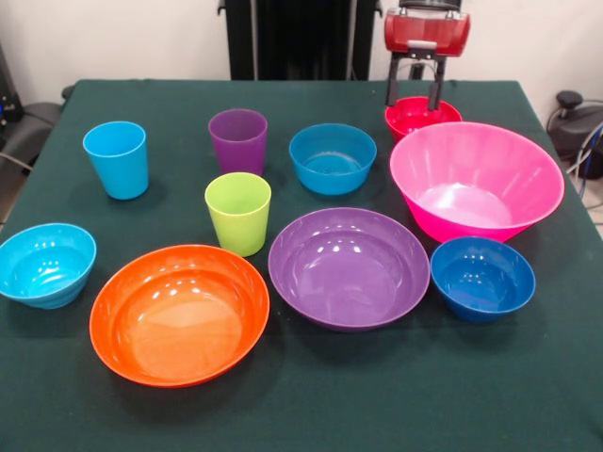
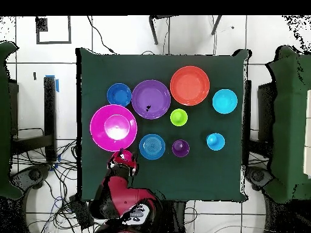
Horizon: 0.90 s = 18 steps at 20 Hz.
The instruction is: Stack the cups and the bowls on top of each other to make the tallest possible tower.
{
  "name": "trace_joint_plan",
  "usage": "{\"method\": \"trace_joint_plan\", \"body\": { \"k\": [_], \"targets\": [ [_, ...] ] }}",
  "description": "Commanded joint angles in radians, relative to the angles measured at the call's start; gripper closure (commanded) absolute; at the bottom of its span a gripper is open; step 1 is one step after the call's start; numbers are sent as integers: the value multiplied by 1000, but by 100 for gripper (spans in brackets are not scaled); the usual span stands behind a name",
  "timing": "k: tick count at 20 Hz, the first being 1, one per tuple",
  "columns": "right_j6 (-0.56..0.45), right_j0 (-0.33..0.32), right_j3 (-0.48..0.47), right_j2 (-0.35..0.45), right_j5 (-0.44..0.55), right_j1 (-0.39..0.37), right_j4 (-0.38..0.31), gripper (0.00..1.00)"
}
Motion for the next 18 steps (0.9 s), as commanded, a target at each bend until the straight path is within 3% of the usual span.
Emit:
{"method": "trace_joint_plan", "body": {
  "k": [1, 12, 18],
  "targets": [
    [152, -13, 17, 57, 57, 38, 17, 0],
    [157, -25, 15, 57, 25, 61, -1, 0],
    [165, -4, 36, 36, 20, 57, 23, 0]
  ]
}}
